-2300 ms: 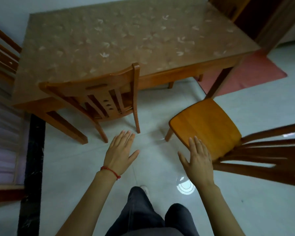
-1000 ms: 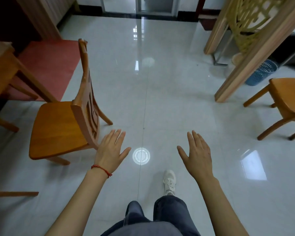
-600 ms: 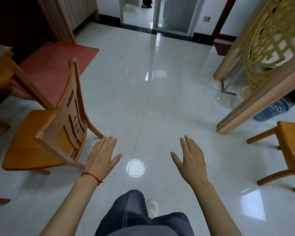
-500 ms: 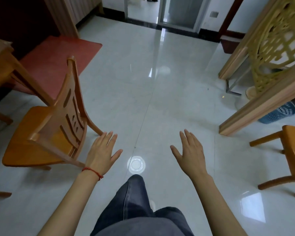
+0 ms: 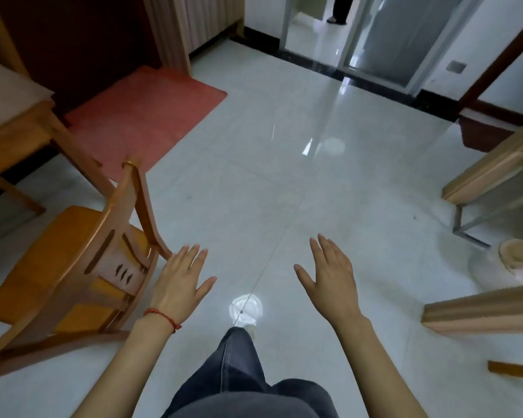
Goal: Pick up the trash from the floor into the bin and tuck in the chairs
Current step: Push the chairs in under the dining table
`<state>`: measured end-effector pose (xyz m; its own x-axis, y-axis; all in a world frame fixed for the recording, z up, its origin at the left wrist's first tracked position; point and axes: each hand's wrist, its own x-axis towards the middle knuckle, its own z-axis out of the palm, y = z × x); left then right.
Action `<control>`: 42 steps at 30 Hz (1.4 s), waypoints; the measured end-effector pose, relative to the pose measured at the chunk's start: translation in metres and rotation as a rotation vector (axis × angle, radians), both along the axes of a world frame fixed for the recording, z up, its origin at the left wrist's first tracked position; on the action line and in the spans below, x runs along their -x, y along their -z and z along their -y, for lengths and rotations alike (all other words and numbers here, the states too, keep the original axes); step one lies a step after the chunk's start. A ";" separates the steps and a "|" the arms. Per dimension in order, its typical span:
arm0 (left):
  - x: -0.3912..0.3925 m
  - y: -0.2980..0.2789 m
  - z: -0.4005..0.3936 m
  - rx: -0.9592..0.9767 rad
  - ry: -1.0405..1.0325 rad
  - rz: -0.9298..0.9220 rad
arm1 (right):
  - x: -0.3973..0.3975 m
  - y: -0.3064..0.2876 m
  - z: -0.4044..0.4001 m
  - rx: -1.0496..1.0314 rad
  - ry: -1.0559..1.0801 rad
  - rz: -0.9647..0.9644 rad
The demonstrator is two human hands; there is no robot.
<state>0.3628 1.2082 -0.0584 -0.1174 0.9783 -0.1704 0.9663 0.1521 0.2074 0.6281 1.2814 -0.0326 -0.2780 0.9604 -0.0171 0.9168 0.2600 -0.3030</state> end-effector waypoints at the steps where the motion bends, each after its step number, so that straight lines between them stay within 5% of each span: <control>1: 0.002 -0.002 -0.012 -0.007 -0.020 -0.003 | 0.005 -0.002 -0.017 0.004 -0.018 -0.004; 16: -0.014 -0.017 -0.065 -0.045 -0.703 0.003 | 0.107 -0.019 -0.195 0.084 -0.747 -0.045; 28: -0.045 -0.029 0.001 -0.249 -1.438 0.047 | 0.199 -0.021 -0.172 0.179 -1.244 -0.080; 33: -0.011 -0.029 0.007 -0.551 -1.718 0.263 | 0.241 -0.028 -0.146 0.368 -1.172 -0.193; 38: 0.037 -0.039 0.010 -0.910 -1.982 0.679 | 0.290 -0.027 -0.123 0.747 -0.845 -0.374; 42: 0.068 -0.042 0.012 -1.067 -2.028 0.844 | 0.327 -0.013 -0.113 0.908 -0.640 -0.480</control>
